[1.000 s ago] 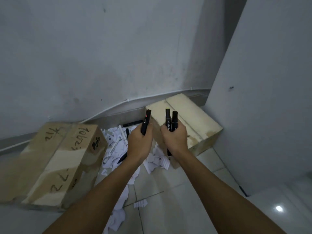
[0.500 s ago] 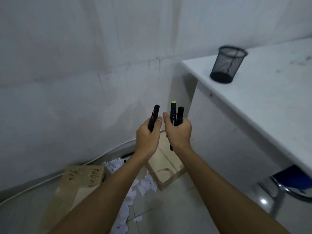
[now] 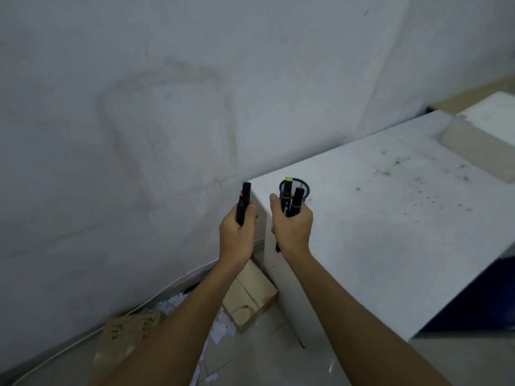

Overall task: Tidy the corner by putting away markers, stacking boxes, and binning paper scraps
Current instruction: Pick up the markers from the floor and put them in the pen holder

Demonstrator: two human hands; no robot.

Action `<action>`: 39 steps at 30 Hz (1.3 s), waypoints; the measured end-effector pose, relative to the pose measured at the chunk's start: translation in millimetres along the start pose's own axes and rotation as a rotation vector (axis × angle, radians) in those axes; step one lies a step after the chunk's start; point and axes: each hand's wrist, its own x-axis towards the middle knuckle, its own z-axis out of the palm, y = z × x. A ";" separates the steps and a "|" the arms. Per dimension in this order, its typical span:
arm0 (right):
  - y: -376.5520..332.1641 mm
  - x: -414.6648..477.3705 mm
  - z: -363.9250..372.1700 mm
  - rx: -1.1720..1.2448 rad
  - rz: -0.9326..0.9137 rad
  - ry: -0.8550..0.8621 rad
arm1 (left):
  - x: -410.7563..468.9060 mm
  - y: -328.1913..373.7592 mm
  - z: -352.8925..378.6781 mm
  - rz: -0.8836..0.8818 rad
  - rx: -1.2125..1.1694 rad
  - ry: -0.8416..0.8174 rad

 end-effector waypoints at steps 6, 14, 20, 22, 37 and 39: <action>-31.1 31.6 -21.7 -0.014 0.004 0.032 | 11.0 34.0 34.3 -0.050 -0.027 0.017; -32.2 76.5 -19.0 0.032 0.099 0.102 | 50.4 27.9 61.2 -0.040 -0.037 -0.038; -7.5 115.4 -8.0 0.057 0.204 0.166 | 91.0 7.4 71.0 -0.071 -0.012 -0.006; -0.3 129.7 -0.2 0.051 0.217 0.182 | 105.2 1.8 71.8 -0.062 -0.015 0.015; 29.4 211.0 25.7 0.059 0.293 0.290 | 181.9 -12.6 114.8 -0.095 -0.017 0.065; 31.0 215.4 24.1 0.066 0.288 0.291 | 185.9 -13.4 121.0 -0.098 -0.022 0.072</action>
